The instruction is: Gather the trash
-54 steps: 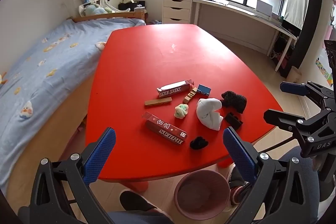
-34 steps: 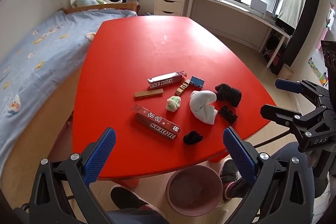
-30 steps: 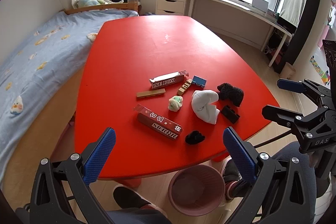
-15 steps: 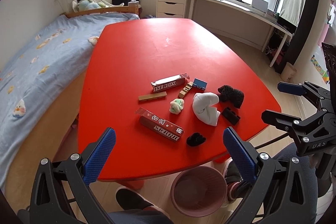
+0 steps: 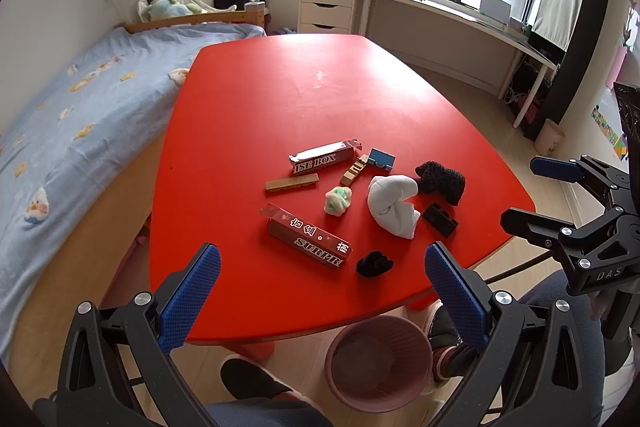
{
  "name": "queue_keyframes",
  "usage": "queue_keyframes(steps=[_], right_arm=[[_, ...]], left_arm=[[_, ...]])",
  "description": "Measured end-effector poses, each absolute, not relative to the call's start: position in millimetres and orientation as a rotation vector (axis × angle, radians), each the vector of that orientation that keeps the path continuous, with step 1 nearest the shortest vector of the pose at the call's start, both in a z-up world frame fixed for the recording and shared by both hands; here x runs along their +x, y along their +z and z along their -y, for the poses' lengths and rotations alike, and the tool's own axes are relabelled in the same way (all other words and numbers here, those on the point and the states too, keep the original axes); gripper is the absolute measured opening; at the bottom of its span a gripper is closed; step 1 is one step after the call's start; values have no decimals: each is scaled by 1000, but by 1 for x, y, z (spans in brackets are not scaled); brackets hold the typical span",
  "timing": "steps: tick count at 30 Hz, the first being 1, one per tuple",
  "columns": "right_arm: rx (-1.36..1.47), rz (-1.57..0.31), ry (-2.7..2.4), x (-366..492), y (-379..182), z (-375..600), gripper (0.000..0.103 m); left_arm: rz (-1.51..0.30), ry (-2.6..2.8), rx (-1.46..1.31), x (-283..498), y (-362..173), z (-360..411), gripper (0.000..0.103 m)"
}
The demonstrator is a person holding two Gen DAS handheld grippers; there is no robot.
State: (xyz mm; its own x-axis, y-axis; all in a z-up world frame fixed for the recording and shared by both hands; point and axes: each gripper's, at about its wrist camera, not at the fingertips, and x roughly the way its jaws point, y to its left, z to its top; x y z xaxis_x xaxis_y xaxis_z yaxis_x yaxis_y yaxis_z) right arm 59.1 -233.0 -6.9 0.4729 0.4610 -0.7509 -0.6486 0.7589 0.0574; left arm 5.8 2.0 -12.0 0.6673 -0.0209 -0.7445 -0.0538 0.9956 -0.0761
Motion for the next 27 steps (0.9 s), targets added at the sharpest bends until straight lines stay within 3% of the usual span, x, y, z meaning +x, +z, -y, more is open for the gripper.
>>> queue_keyframes(steps=[27], right_arm=[[-244, -872, 702, 63, -13, 231, 100]], left_arm=[[-870, 22, -128, 12, -15, -6, 98]])
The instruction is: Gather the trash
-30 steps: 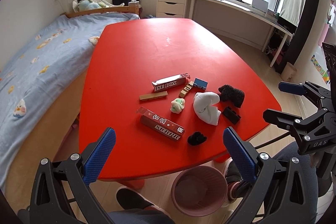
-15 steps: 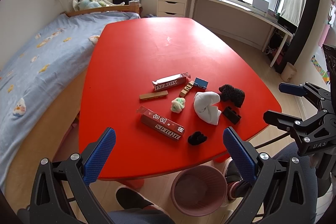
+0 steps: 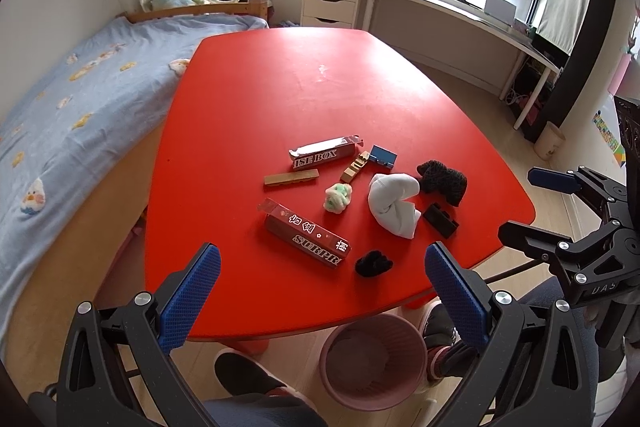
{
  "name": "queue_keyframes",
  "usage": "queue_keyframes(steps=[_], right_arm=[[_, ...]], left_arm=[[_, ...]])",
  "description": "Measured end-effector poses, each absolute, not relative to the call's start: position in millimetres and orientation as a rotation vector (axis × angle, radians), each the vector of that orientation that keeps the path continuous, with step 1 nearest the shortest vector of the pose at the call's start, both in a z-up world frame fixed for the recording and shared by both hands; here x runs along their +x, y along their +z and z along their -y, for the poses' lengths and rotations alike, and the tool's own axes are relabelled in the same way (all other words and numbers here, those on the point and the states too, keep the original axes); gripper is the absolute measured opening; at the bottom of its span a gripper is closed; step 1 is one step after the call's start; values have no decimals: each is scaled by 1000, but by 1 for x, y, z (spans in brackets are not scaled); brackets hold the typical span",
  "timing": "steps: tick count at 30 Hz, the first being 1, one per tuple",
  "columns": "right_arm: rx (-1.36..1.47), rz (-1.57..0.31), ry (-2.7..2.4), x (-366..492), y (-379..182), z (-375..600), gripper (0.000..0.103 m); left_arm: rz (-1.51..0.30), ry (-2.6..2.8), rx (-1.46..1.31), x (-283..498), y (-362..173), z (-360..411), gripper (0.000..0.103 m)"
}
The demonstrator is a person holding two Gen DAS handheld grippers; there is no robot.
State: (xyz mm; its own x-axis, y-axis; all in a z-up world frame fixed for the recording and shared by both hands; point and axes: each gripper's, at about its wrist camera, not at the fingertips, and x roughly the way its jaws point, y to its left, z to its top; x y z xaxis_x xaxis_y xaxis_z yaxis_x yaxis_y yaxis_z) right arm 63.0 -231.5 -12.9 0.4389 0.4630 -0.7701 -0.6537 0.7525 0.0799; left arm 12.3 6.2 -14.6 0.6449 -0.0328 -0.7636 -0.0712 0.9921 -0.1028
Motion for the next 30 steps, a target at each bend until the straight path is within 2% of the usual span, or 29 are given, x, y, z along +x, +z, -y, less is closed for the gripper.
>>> queue_keyframes(steps=[15, 30], right_arm=[[-308, -911, 695, 113, -14, 223, 100], [-390, -1013, 747, 158, -55, 212, 100]], left_arm=[[-1056, 140, -281, 59, -44, -26, 98], [-1216, 321, -464, 101, -87, -39, 98]])
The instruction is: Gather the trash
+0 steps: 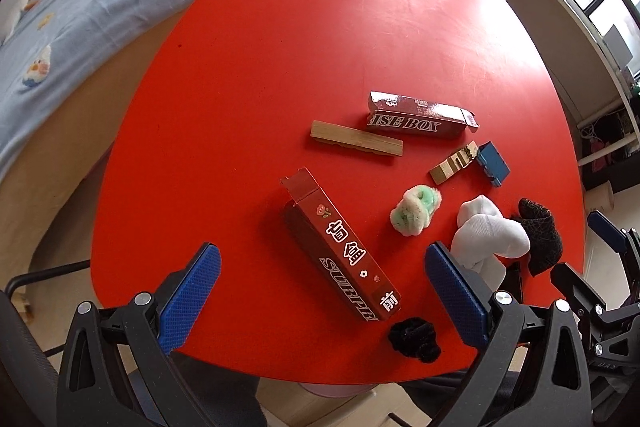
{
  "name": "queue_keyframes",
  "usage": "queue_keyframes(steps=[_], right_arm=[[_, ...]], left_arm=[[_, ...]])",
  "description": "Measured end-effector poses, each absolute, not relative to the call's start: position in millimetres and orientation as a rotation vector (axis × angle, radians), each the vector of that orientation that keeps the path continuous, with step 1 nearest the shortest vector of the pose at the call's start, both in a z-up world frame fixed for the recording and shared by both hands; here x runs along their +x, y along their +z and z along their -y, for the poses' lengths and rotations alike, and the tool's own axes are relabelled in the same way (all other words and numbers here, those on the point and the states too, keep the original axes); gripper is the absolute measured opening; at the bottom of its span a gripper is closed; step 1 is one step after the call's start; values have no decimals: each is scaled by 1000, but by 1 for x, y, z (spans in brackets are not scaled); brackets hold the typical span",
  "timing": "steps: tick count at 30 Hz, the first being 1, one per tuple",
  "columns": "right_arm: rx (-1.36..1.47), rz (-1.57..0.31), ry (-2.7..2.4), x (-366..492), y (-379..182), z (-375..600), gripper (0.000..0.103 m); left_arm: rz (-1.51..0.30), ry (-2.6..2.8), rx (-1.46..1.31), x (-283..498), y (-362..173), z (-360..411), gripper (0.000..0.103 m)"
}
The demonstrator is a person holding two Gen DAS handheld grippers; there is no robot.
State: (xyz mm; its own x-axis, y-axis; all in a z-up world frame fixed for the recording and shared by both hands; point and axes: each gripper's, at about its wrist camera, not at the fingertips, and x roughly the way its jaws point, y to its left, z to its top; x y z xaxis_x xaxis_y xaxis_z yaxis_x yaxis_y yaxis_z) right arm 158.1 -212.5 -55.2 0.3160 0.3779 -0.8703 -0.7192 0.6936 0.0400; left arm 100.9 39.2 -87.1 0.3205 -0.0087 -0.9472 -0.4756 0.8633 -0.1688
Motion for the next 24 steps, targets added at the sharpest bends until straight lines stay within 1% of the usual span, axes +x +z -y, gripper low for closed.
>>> queue_keyframes(steps=[7, 8, 9, 12, 13, 14, 15, 16, 18, 19, 21, 23, 24], right_arm=[[-399, -1034, 782, 163, -68, 205, 100], [-402, -1036, 784, 164, -69, 204, 96], [-402, -1041, 787, 165, -71, 203, 90], [-397, -1055, 791, 166, -75, 201, 78], [-394, -1058, 792, 166, -76, 201, 76], [-392, -1060, 791, 167, -77, 201, 72], [-391, -1061, 789, 167, -77, 201, 67], [-389, -1064, 790, 167, -78, 202, 64], [-388, -1070, 789, 167, -79, 202, 53], [-388, -1071, 786, 167, -80, 203, 50], [-384, -1071, 784, 166, -80, 203, 47], [-385, -1070, 779, 166, -80, 203, 45], [-383, -1070, 775, 165, -80, 203, 44]], left_arm=[[-1242, 401, -419, 110, -103, -42, 97], [-1247, 404, -405, 110, -103, -40, 97], [-1254, 406, -390, 111, -104, -38, 97], [-1260, 402, -359, 110, -104, -33, 97], [-1262, 399, -352, 109, -104, -33, 97], [-1263, 397, -343, 108, -103, -32, 95], [-1262, 397, -333, 106, -102, -32, 92], [-1262, 396, -321, 106, -102, -32, 90], [-1258, 388, -307, 103, -99, -30, 83], [-1256, 383, -304, 102, -98, -30, 80], [-1252, 376, -293, 100, -95, -31, 71], [-1249, 366, -280, 99, -94, -35, 65], [-1247, 362, -271, 98, -94, -37, 59]])
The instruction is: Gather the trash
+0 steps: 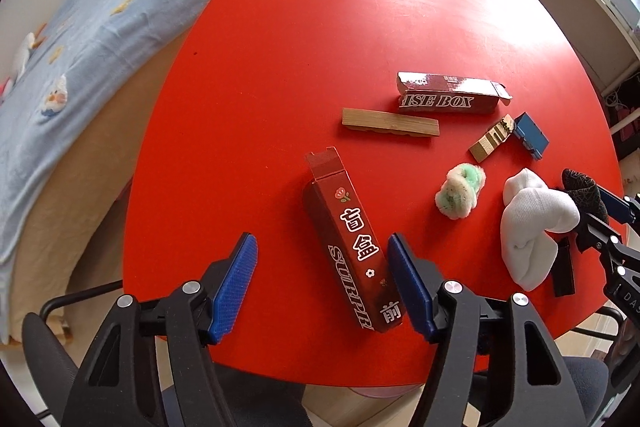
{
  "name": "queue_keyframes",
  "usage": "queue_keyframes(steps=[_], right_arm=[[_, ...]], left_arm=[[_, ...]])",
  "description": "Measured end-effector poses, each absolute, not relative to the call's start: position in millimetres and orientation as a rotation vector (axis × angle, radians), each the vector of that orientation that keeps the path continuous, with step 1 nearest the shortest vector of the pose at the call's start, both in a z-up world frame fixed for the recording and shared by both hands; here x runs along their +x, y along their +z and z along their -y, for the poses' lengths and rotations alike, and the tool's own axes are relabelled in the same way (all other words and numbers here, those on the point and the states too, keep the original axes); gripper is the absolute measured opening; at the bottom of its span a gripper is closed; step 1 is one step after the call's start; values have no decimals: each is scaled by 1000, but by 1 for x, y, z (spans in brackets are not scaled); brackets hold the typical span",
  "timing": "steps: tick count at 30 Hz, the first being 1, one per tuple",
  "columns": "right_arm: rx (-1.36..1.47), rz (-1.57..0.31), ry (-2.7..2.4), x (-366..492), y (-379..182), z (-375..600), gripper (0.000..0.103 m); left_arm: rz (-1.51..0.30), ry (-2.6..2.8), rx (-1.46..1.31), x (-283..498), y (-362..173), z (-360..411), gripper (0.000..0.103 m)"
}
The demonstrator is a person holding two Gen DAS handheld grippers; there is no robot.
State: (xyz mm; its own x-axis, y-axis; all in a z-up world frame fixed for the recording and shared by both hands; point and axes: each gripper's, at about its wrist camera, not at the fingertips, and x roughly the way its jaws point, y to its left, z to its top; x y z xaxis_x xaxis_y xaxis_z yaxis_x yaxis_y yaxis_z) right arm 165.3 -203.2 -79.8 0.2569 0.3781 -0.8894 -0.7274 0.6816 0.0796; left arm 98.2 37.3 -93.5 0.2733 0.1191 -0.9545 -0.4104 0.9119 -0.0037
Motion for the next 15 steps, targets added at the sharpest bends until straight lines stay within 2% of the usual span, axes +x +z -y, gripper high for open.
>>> queue_keyframes(steps=[1, 6, 10, 11, 15], right_arm=[[-380, -1068, 771, 166, -79, 204, 44], [-363, -1064, 745, 167, -76, 206, 40], [-351, -1060, 727, 167, -75, 208, 39], [-349, -1059, 723, 167, -75, 209, 39], [-338, -1046, 706, 165, -70, 212, 39]], left_arm=[[-1245, 356, -267, 97, -93, -39, 56], [-1231, 313, -260, 93, -89, -48, 25], [-1207, 262, -238, 91, -90, -52, 19], [-1200, 258, -224, 90, -90, -52, 14], [-1170, 240, -199, 86, -90, -52, 14]])
